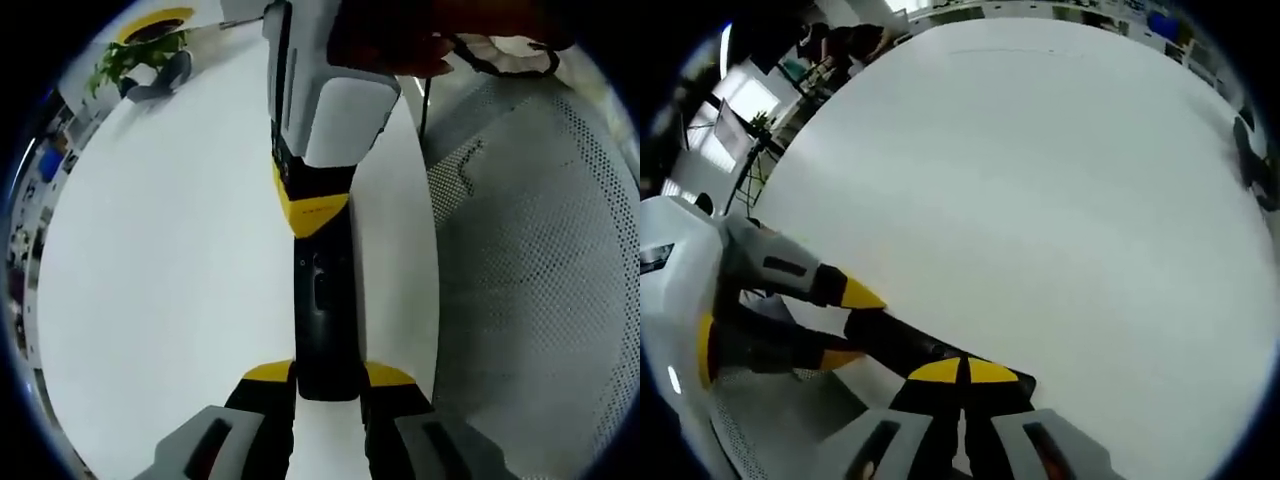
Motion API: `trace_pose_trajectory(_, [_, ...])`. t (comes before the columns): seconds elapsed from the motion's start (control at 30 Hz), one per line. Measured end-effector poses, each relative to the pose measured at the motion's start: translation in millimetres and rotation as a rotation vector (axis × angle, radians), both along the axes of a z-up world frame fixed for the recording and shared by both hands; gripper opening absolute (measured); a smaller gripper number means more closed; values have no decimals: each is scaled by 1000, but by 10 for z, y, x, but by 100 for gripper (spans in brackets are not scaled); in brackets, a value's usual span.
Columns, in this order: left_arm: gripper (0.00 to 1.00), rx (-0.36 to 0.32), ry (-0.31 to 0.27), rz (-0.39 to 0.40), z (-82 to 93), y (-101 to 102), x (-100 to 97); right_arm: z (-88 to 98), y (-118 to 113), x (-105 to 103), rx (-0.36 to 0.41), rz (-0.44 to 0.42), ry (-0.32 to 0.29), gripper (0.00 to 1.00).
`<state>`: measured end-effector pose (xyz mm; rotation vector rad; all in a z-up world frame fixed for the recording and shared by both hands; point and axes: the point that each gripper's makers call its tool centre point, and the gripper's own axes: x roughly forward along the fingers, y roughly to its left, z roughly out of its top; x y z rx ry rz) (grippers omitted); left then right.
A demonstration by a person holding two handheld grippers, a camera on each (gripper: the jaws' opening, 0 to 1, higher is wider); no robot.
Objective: Press the specified remote control buttons in sequence, fully releasing each button before pressing the next.
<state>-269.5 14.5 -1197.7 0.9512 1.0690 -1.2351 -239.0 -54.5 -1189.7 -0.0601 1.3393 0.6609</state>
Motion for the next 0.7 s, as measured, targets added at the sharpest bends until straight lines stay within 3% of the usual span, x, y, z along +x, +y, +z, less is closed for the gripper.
trace_pose_trajectory(0.17, [23,-8,2,1,3,4,3,9,2,-10,14,-23,-7,0])
trace_pose_trajectory(0.37, [23,-23,1,7,3,3,7,14,-13,-69,59,-74,52,0])
trace_pose_trajectory(0.57, [23,-4,2,-6,2,1,5,23,3,-69,58,-58,38,0])
trace_pose_trajectory(0.63, [23,-7,3,-3,3,3,6,47,85,-133,98,-49,73,0])
trace_pose_trajectory(0.7, [23,-12,2,1,4,6,4,30,116,-139,84,-40,65,0])
